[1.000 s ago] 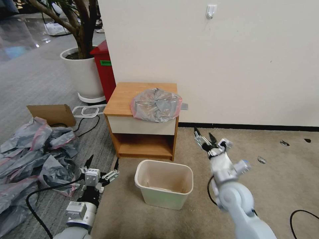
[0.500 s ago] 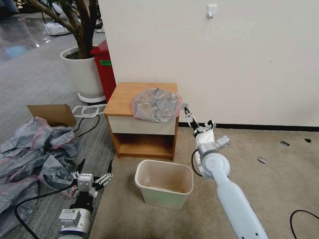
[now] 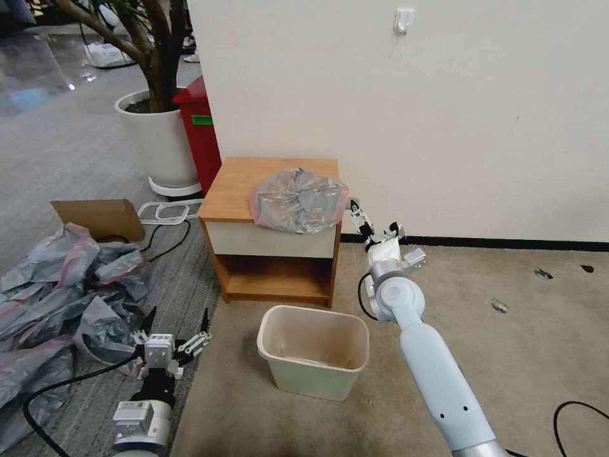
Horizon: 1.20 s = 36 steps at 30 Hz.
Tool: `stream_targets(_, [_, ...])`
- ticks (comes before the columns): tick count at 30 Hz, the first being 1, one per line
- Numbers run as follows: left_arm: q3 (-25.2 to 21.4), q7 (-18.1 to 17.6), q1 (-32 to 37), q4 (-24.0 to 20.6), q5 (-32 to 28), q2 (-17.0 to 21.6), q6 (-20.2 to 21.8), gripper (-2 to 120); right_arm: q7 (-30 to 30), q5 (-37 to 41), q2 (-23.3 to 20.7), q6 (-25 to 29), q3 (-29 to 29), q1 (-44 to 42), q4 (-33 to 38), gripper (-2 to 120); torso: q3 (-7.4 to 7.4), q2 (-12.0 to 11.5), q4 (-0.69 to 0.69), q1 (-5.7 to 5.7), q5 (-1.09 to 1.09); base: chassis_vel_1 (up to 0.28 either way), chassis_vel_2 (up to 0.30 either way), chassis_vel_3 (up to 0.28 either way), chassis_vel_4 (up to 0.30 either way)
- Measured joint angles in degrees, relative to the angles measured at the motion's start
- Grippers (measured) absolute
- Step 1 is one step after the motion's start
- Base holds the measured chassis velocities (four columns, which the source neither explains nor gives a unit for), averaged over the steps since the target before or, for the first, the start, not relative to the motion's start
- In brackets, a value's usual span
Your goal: Pick up the garbage bag from the table and place it over the trash can.
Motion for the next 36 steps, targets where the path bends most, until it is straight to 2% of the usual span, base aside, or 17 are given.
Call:
stream_targets(3, [0.2,-0.8,0.0,0.2,0.2,-0.1,0.0,100,-0.9,0.0,0.6,0.4,0.1,1.2,-1.7,90,0.0,0.0,-0.01,0.0,0.0,0.0,0.0,0.0,0.0])
stream_targets(9, [0.2,-1.1,0.2,0.5,0.3,-0.2,0.0,100,-1.2,0.0,1.2,0.6,0.4,2.2,-2.9,86,0.0,0.0,0.0,0.0,0.0,0.0,0.0,0.0,0.0])
stream_targets(12, [0.2,-1.3,0.3,0.6,0.4,-0.2,0.0,100,-1.5,0.1,1.8,0.8,0.8,2.5,-3.7,81,0.0,0.0,0.0,0.0,0.0,0.0,0.0,0.0,0.0])
stream_targets(15, [0.2,-1.5,0.3,0.8,0.5,-0.3,0.0,100,-2.3,0.1,2.5,1.2,1.0,2.6,-4.8,68,0.0,0.0,0.0,0.0,0.0,0.0,0.0,0.0,0.0])
stream_targets(17, [0.2,-1.6,0.3,0.8,0.6,-0.3,0.0,100,-2.5,0.1,2.7,1.4,1.0,2.6,-5.1,64,0.0,0.0,0.0,0.0,0.0,0.0,0.0,0.0,0.0])
stream_targets(19, [0.2,-1.7,0.4,1.0,0.7,-0.4,0.0,100,-3.2,0.1,2.9,1.6,1.0,2.6,-5.5,53,0.0,0.0,0.0,0.0,0.0,0.0,0.0,0.0,0.0])
stream_targets(20, [0.2,-1.7,0.4,1.0,0.7,-0.4,0.0,100,-3.2,0.1,2.9,1.6,1.0,2.6,-5.5,53,0.0,0.0,0.0,0.0,0.0,0.0,0.0,0.0,0.0])
stream_targets(22, [0.3,-1.8,0.7,1.4,0.9,-0.5,-0.1,100,-3.5,0.1,3.0,1.7,1.2,2.6,-5.8,41,0.0,0.0,0.0,0.0,0.0,0.0,0.0,0.0,0.0])
stream_targets(23, [0.3,-1.8,0.7,1.4,0.9,-0.5,-0.1,100,-3.5,0.1,3.0,1.7,1.2,2.6,-5.8,41,0.0,0.0,0.0,0.0,0.0,0.0,0.0,0.0,0.0])
stream_targets(25, [0.3,-1.9,0.8,1.8,1.0,-0.5,-0.2,100,-3.7,0.0,3.1,1.8,1.2,2.7,-6.1,33,0.0,0.0,0.0,0.0,0.0,0.0,0.0,0.0,0.0])
stream_targets(27, [0.3,-1.9,0.8,2.0,1.0,-0.5,-0.2,100,-3.8,0.0,3.2,1.8,1.3,2.8,-6.2,32,0.0,0.0,0.0,0.0,0.0,0.0,0.0,0.0,0.0])
stream_targets(30, [0.7,-2.1,0.5,2.5,1.2,-0.7,-0.3,100,-3.8,0.0,3.2,2.1,1.3,3.0,-6.2,14,0.0,0.0,0.0,0.0,0.0,0.0,0.0,0.0,0.0])
stream_targets(31, [0.7,-2.1,0.5,2.5,1.2,-0.7,-0.3,100,-3.8,0.0,3.2,2.1,1.3,3.0,-6.2,14,0.0,0.0,0.0,0.0,0.0,0.0,0.0,0.0,0.0])
stream_targets(33, [1.0,-2.2,0.3,2.8,1.3,-0.7,-0.3,100,-3.8,0.0,3.4,2.1,1.5,2.8,-5.8,4,0.0,0.0,0.0,0.0,0.0,0.0,0.0,0.0,0.0])
stream_targets(36, [1.3,-2.2,0.1,3.2,1.4,-0.8,-0.3,100,-3.7,0.0,3.6,2.1,1.6,1.9,-4.3,0,0.0,0.0,0.0,0.0,0.0,0.0,0.0,0.0,0.0])
